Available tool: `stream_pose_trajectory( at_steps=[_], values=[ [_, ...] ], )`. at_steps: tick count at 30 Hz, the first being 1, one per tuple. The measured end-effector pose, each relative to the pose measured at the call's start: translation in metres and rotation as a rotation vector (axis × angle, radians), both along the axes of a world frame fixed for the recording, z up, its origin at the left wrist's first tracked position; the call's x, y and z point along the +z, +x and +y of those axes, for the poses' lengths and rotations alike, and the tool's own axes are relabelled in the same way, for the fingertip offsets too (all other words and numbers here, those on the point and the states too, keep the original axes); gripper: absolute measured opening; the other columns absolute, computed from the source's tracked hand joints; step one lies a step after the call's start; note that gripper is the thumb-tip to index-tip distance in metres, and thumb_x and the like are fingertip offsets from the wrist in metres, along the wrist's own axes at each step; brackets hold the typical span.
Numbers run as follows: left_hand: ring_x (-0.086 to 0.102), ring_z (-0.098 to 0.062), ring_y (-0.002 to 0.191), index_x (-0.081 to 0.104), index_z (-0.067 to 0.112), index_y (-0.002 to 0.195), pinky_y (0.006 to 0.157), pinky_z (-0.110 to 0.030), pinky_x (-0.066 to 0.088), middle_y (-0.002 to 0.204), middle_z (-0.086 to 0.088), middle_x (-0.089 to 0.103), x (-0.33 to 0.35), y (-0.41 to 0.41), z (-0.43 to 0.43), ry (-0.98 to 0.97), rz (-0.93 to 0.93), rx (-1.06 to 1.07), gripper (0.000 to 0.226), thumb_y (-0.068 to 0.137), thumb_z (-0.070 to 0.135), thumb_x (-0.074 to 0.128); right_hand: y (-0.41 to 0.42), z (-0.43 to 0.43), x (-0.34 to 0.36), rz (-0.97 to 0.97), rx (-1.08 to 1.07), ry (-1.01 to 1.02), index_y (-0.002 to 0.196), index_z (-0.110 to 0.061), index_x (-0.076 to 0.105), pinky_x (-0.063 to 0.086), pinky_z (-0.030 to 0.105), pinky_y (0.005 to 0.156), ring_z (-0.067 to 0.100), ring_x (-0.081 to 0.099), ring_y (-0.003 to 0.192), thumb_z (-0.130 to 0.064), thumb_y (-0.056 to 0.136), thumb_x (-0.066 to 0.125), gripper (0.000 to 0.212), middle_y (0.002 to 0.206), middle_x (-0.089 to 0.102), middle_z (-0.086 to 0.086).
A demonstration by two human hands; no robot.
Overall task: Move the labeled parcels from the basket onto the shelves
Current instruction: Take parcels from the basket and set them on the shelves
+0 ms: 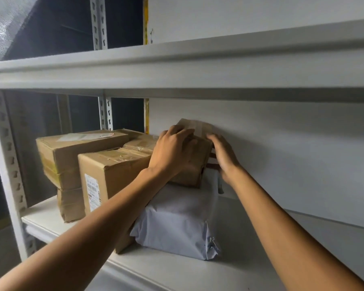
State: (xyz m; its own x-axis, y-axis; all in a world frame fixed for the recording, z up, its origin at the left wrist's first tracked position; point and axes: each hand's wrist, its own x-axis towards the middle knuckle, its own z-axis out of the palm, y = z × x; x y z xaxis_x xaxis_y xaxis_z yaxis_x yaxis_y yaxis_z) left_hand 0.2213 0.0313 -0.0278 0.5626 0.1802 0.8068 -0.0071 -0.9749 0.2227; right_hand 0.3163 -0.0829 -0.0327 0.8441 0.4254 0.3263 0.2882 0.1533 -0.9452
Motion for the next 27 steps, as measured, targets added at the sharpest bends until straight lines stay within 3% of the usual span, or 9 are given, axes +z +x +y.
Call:
stream_pose_trajectory(
  at_steps=[3, 6, 8, 11, 17, 21, 22, 24, 27],
  values=[
    [0.056, -0.027, 0.112, 0.066, 0.02, 0.122, 0.091, -0.035, 0.046, 0.127, -0.003, 0.06, 0.003, -0.005, -0.014, -0.002, -0.069, -0.039, 0.035, 0.089, 0.032, 0.064, -0.006, -0.016, -0.001, -0.032, 0.024, 0.056, 0.103, -0.031, 0.061, 0.052, 0.037, 0.084, 0.015, 0.063, 0.099, -0.032, 0.097, 0.048, 0.015, 0.105, 0.066, -0.005],
    [0.057, -0.023, 0.111, 0.068, 0.021, 0.118, 0.093, -0.036, 0.049, 0.126, -0.001, 0.061, 0.0, -0.011, -0.033, -0.049, -0.159, -0.096, 0.034, 0.086, 0.03, 0.069, -0.013, -0.035, 0.001, -0.104, 0.032, 0.101, 0.114, -0.034, 0.055, 0.05, 0.013, 0.065, -0.013, 0.061, 0.081, -0.028, 0.098, 0.048, 0.019, 0.1, 0.063, -0.019],
    [0.058, -0.021, 0.112, 0.068, 0.021, 0.117, 0.095, -0.04, 0.05, 0.127, -0.002, 0.06, -0.006, -0.017, -0.045, -0.083, -0.209, -0.148, 0.033, 0.085, 0.03, 0.069, -0.02, -0.05, 0.003, -0.173, 0.029, 0.099, 0.118, -0.034, 0.053, 0.047, 0.007, 0.069, -0.02, 0.057, 0.083, -0.03, 0.096, 0.051, 0.022, 0.104, 0.061, -0.022],
    [0.057, -0.02, 0.118, 0.069, 0.019, 0.115, 0.097, -0.04, 0.05, 0.135, -0.007, 0.055, -0.016, -0.029, -0.063, -0.222, -0.23, -0.219, 0.029, 0.088, 0.029, 0.066, -0.029, -0.071, -0.002, -0.211, 0.025, 0.111, 0.128, -0.031, 0.055, 0.048, 0.024, 0.087, 0.001, 0.06, 0.106, -0.032, 0.092, 0.053, 0.035, 0.117, 0.064, -0.014],
    [0.056, -0.015, 0.119, 0.067, 0.027, 0.11, 0.095, -0.036, 0.053, 0.137, -0.002, 0.053, -0.031, -0.056, -0.095, -0.397, -0.236, -0.338, 0.022, 0.089, 0.021, 0.066, -0.048, -0.099, -0.027, -0.158, 0.058, 0.164, 0.112, -0.032, 0.059, 0.053, 0.034, 0.086, 0.016, 0.064, 0.106, -0.033, 0.081, 0.053, 0.031, 0.113, 0.067, -0.002],
    [0.052, -0.01, 0.119, 0.041, 0.022, 0.14, 0.097, -0.023, 0.049, 0.134, 0.004, 0.051, -0.037, -0.075, -0.111, -0.631, -0.106, -0.431, 0.068, 0.081, 0.025, 0.075, -0.061, -0.112, -0.035, -0.085, 0.063, 0.214, 0.127, -0.031, 0.05, 0.055, 0.033, 0.085, 0.017, 0.063, 0.109, -0.019, 0.092, 0.056, 0.037, 0.116, 0.065, -0.003],
    [0.052, -0.012, 0.121, 0.035, 0.022, 0.145, 0.099, -0.024, 0.048, 0.135, 0.003, 0.05, -0.037, -0.078, -0.111, -0.694, -0.068, -0.44, 0.077, 0.079, 0.025, 0.076, -0.064, -0.115, -0.038, -0.076, 0.061, 0.214, 0.129, -0.03, 0.048, 0.056, 0.036, 0.087, 0.016, 0.064, 0.108, -0.02, 0.093, 0.058, 0.039, 0.116, 0.066, -0.004],
    [0.054, -0.021, 0.124, 0.035, 0.023, 0.146, 0.102, -0.038, 0.048, 0.139, -0.004, 0.051, -0.04, -0.081, -0.108, -0.747, 0.007, -0.45, 0.081, 0.078, 0.028, 0.077, -0.071, -0.12, -0.044, -0.054, 0.048, 0.204, 0.131, -0.031, 0.048, 0.056, 0.041, 0.089, 0.016, 0.066, 0.106, -0.023, 0.091, 0.063, 0.044, 0.117, 0.067, -0.003],
    [0.056, -0.025, 0.121, 0.044, 0.023, 0.139, 0.1, -0.045, 0.048, 0.137, -0.005, 0.053, -0.04, -0.088, -0.114, -0.7, 0.078, -0.429, 0.071, 0.076, 0.038, 0.072, -0.081, -0.13, -0.049, -0.021, 0.026, 0.192, 0.124, -0.027, 0.053, 0.055, 0.034, 0.088, 0.015, 0.065, 0.105, -0.025, 0.091, 0.064, 0.035, 0.113, 0.067, -0.006]
  ],
)
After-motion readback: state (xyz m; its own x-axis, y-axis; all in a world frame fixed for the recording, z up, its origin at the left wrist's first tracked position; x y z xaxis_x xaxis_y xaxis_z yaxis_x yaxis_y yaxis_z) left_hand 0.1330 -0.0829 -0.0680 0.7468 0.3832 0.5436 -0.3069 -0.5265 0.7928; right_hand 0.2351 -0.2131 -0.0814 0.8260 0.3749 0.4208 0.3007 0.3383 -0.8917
